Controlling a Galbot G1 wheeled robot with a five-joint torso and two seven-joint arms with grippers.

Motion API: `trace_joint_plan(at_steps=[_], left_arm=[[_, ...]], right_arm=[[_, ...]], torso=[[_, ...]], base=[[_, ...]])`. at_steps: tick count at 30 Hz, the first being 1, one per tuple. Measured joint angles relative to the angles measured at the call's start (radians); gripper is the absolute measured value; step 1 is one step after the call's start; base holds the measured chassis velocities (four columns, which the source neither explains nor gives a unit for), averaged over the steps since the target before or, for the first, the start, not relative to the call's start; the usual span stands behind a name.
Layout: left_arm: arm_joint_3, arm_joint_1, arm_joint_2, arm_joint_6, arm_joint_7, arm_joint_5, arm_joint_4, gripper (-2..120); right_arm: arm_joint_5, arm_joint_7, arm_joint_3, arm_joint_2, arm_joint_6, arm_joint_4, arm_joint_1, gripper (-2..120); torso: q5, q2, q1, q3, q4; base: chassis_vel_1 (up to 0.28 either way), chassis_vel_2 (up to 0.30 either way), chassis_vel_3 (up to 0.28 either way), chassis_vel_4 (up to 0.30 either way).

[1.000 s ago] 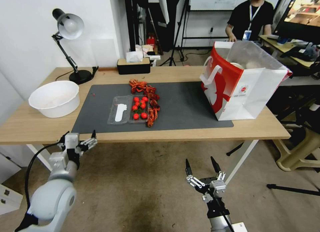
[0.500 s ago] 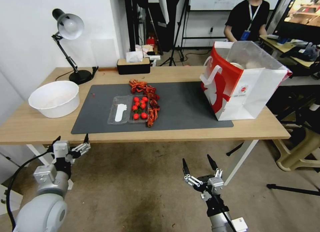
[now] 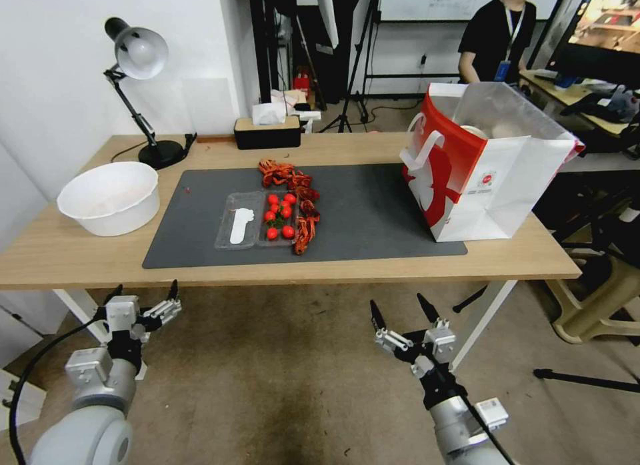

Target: Pick up the trash from the table and place it into the takeout bag.

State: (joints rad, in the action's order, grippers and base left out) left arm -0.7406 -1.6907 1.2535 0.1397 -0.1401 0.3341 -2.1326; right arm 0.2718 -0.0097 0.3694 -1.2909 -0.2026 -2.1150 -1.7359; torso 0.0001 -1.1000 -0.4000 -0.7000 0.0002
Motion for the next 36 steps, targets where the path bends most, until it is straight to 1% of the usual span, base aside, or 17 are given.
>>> trace_joint_plan(at_steps=[1,3,8,13,36], left_arm=[[0.013,0.008,-0.002,-0.004,0.000,-0.002,0.008,100],[0.027,0.003,0.005,-0.010,-0.004,-0.008,0.012,100],[0.033,0.002,0.006,-0.013,-0.007,-0.010,0.014,100],[0.042,0.001,0.019,-0.034,-0.021,-0.009,0.021,100],[0.044,0.001,0.021,-0.038,-0.025,-0.009,0.022,100]], right_arm=[[0.008,-0.004,0.012,0.001,0.012,-0.007,-0.001,100],[0.013,-0.008,0.023,0.008,0.031,-0.008,0.010,100],[0.013,-0.013,0.036,0.011,0.034,-0.008,0.017,100],[0.011,-0.024,0.045,0.018,0.034,-0.007,0.023,100],[0.008,-0.025,0.045,0.018,0.030,-0.004,0.023,100]], torso=[[-0.0002,0.000,0.000,0.000,-0.0007],[0.0000,0.000,0.000,0.000,0.0000],[0.0000,0.000,0.000,0.000,-0.0003],[-0.0002,0.000,0.000,0.000,-0.0002],[-0.0001,0.000,0.000,0.000,-0.0002]], base=[[0.000,0.000,0.000,0.000],[0.000,0.000,0.000,0.000],[0.000,0.000,0.000,0.000],[0.000,0.000,0.000,0.000],[0.000,0.000,0.000,0.000]])
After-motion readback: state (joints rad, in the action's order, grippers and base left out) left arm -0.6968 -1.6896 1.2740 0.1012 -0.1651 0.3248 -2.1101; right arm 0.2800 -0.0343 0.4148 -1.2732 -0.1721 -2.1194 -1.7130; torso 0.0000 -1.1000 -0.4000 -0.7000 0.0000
